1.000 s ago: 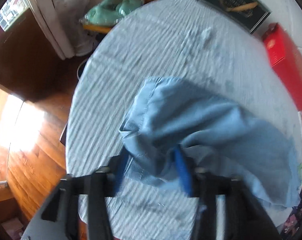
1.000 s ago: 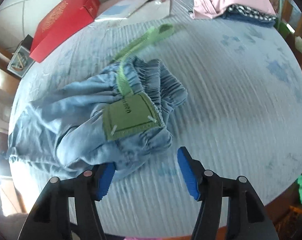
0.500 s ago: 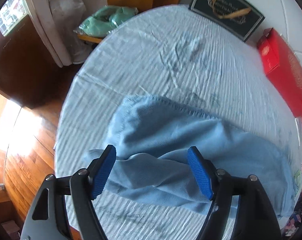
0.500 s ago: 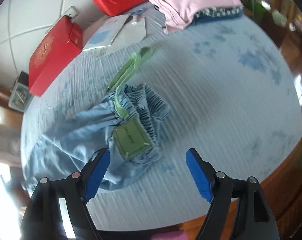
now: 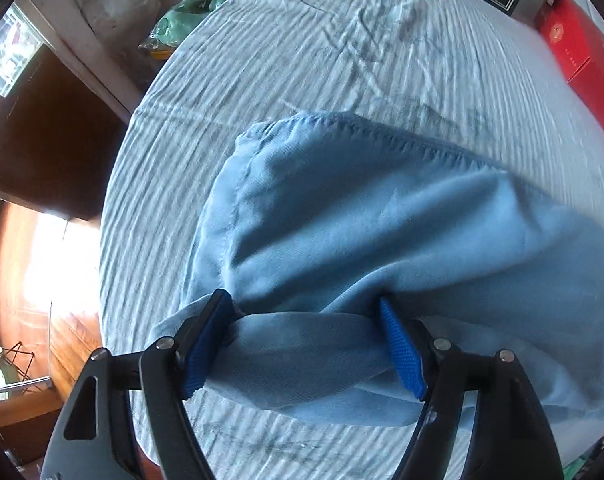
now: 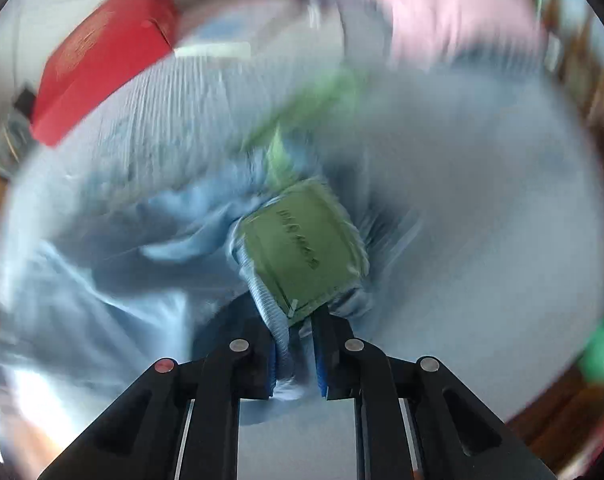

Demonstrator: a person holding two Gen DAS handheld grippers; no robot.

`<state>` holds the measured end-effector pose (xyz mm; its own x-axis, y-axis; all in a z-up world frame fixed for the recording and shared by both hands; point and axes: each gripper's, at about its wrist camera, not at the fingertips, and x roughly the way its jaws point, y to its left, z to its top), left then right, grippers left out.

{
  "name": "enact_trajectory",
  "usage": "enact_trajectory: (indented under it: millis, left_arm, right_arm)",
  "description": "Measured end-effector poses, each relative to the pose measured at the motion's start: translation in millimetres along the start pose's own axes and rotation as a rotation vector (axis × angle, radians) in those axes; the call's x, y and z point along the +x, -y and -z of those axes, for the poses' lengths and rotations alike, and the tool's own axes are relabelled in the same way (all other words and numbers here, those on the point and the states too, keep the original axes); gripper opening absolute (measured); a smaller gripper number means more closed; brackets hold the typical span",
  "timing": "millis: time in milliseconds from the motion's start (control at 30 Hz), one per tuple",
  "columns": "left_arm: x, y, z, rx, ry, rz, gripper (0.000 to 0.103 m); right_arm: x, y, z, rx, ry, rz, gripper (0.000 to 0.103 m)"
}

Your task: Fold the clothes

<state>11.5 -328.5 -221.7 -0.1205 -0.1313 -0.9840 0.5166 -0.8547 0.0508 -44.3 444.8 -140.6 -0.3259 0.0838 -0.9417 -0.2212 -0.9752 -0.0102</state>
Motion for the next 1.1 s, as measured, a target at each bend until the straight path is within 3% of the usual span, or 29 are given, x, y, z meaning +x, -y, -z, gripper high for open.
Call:
enact_trajectory:
  millis: [67, 167, 233, 267, 300, 433, 533, 600, 667, 700, 733, 800, 867, 967, 1100]
  left_arm:
    - [2, -2, 6, 0.0, 0.002, -0.001, 0.078]
    - [4, -7, 14, -0.007, -0.003, 0.004, 0.091]
    - [2, -10, 20, -0.012, -0.017, 0.002, 0.092]
    - [-1, -13, 22, -0.016, -0.031, -0.002, 0.092]
    - [-9, -14, 24, -0.02, -0.026, -0.001, 0.092]
    - [-72, -11, 29, -0.019, 0.126, 0.074, 0.092]
    - [-101, 3, 24, -0.023, 0.211, 0.15, 0.093]
    - [-96, 12, 19, -0.02, 0.213, 0.153, 0.093]
    - [-82, 27, 16, -0.015, 0.195, 0.132, 0.093]
    - [-74, 35, 16, -0.012, 0.182, 0.121, 0.093]
    - [-64, 41, 18, -0.004, 0.168, 0.089, 0.093]
    - [-46, 49, 26, 0.003, 0.146, -0.001, 0.093]
    - [-34, 53, 32, 0.003, 0.123, -0.045, 0.092]
    - [-8, 49, 42, -0.015, 0.051, -0.053, 0.092]
    - [-2, 33, 47, -0.087, 0.049, 0.025, 0.094]
  right_arm:
    - [-17, 10, 0, -0.035, 0.075, 0.092, 0.014]
    - [15, 32, 17, -0.023, -0.053, 0.11, 0.022]
    - [35, 40, 30, -0.017, -0.131, 0.124, 0.044]
    - [40, 44, 37, -0.006, -0.153, 0.117, 0.045]
    - [34, 48, 42, 0.021, -0.141, 0.105, 0.048]
    - [-10, 60, 51, 0.112, -0.037, 0.059, 0.077]
    - [-41, 56, 41, 0.15, 0.075, -0.043, 0.087]
    - [-46, 46, 31, 0.159, 0.12, -0.165, 0.087]
    - [-37, 31, 24, 0.148, 0.117, -0.198, 0.087]
    - [-33, 23, 21, 0.142, 0.115, -0.214, 0.076]
    - [-25, 15, 18, 0.127, 0.101, -0.212, 0.048]
    - [-4, 0, 15, 0.099, 0.068, -0.222, 0.02]
    - [16, -2, 20, 0.092, 0.033, -0.213, 0.019]
    - [46, 6, 26, 0.108, -0.016, -0.178, 0.019]
    - [62, 9, 35, 0.131, -0.028, -0.163, 0.017]
